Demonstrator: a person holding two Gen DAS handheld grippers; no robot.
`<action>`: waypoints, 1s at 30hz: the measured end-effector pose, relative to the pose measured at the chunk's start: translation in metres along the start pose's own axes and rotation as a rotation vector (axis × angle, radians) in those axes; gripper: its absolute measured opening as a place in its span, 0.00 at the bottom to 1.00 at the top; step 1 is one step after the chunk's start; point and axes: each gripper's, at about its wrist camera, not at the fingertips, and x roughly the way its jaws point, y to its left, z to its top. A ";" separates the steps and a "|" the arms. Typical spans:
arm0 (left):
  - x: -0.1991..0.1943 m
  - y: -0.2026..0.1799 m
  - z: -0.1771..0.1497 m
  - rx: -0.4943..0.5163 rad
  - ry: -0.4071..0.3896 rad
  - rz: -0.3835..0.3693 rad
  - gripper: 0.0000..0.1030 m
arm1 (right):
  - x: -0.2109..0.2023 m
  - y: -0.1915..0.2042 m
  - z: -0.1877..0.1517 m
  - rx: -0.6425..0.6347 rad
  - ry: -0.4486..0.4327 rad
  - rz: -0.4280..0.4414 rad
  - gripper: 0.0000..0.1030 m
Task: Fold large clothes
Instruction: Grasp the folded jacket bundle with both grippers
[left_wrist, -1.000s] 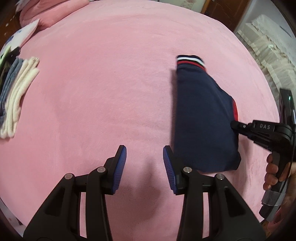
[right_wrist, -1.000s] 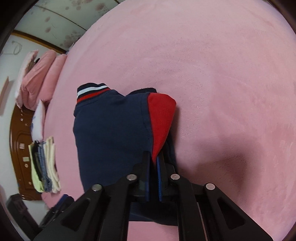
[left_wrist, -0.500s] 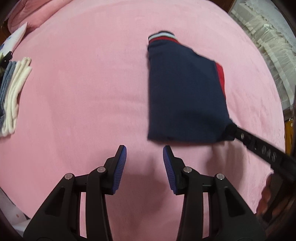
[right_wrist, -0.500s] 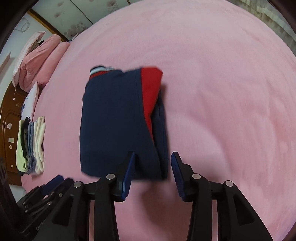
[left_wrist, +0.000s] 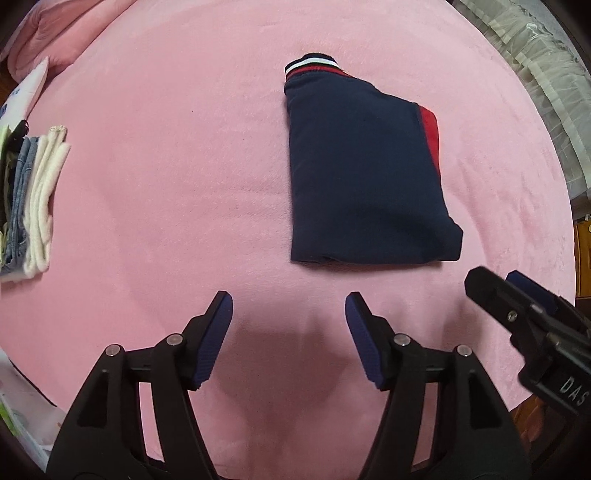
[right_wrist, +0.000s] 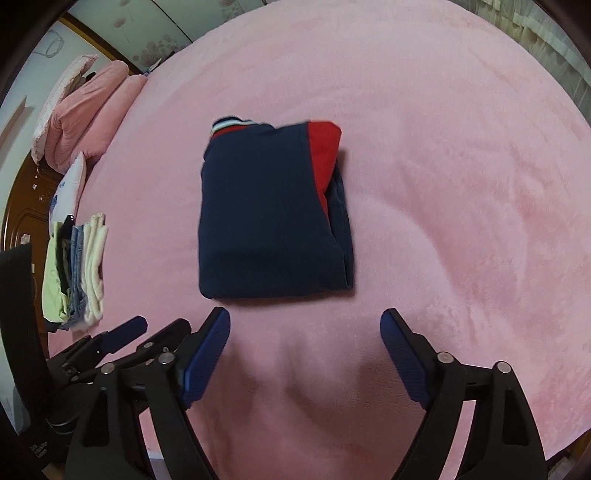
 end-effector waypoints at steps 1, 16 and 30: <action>-0.001 0.000 0.002 0.004 -0.003 -0.004 0.59 | -0.003 0.000 0.002 0.003 -0.001 0.006 0.83; 0.026 0.005 0.041 0.004 -0.008 -0.227 0.64 | 0.032 -0.035 0.031 0.116 0.049 0.148 0.89; 0.104 0.044 0.098 -0.212 0.030 -0.544 0.64 | 0.122 -0.098 0.088 0.351 0.110 0.495 0.88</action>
